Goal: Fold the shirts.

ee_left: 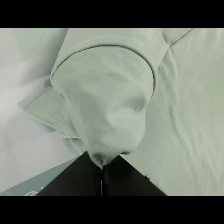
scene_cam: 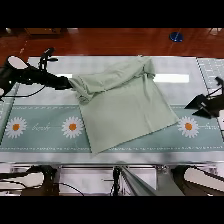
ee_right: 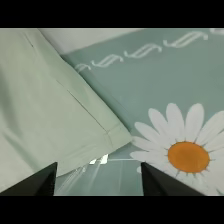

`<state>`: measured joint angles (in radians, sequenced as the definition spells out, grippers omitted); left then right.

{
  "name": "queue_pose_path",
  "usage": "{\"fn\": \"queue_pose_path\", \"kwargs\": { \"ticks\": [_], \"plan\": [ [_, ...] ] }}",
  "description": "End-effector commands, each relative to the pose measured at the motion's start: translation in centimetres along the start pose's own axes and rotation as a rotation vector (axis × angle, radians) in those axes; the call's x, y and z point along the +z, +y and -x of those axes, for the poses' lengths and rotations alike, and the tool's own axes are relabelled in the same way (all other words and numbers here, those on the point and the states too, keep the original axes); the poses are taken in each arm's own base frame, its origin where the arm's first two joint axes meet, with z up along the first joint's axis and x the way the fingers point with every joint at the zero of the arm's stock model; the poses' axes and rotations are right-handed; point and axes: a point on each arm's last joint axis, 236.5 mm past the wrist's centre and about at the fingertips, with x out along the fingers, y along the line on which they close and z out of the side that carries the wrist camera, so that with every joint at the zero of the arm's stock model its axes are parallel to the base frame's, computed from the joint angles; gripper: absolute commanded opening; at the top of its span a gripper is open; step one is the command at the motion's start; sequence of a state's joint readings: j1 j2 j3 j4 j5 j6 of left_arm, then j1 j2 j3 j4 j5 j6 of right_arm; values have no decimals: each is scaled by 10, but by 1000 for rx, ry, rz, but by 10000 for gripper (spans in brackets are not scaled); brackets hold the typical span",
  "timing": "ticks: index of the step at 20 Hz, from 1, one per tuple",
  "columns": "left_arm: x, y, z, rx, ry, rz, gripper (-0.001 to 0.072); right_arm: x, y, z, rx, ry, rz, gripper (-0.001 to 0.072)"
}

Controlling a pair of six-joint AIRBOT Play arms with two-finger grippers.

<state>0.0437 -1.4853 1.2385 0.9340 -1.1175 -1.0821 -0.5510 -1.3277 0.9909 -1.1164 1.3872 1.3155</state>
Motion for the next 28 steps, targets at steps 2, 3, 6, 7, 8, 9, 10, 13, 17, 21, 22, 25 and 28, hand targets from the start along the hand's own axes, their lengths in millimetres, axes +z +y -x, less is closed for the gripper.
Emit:
{"fn": "queue_pose_path", "kwargs": {
  "ticks": [2, 3, 6, 7, 8, 9, 10, 13, 17, 21, 22, 25, 28],
  "plan": [
    [-1, 0, 0, -1, 3, 0, 19, -37, -2, -54, 101, 18, -43, 590],
    [-1, 0, 0, -1, 3, 0, 19, -36, -7, -60, 89, 1, -56, 589],
    [-1, 0, 0, -1, 3, 0, 19, -18, -20, -67, 49, -98, -81, 587],
    [-1, 0, 0, -1, 3, 0, 19, -8, -22, -66, 43, -139, -88, 582],
    [-1, 0, 0, -1, 3, 0, 19, 1, -23, -65, 41, -176, -97, 560],
    [-1, 0, 0, -1, 3, 0, 19, 7, -23, -65, 46, -201, -110, 510],
    [-1, 0, 0, -1, 3, 0, 19, 12, -23, -67, 53, -213, -126, 502],
    [-1, 0, 0, -1, 3, 0, 19, 9, -19, -86, 93, -166, -171, 343],
    [-1, 0, 0, -1, 2, -1, 19, 19, 9, -75, 177, -201, -136, 20],
    [0, 0, 0, -1, 2, -1, 19, 64, 50, 25, 185, -466, 31, 17],
    [-1, 0, 0, -1, 2, -1, 19, 70, 60, 48, 182, -525, 69, 17],
    [-2, -1, 0, -4, 8, 0, 19, 85, 83, 101, 176, -659, 142, 16],
    [-7, -4, 1, -18, 30, -1, 19, 120, 95, 163, 154, -860, 147, 15]
  ]
}}
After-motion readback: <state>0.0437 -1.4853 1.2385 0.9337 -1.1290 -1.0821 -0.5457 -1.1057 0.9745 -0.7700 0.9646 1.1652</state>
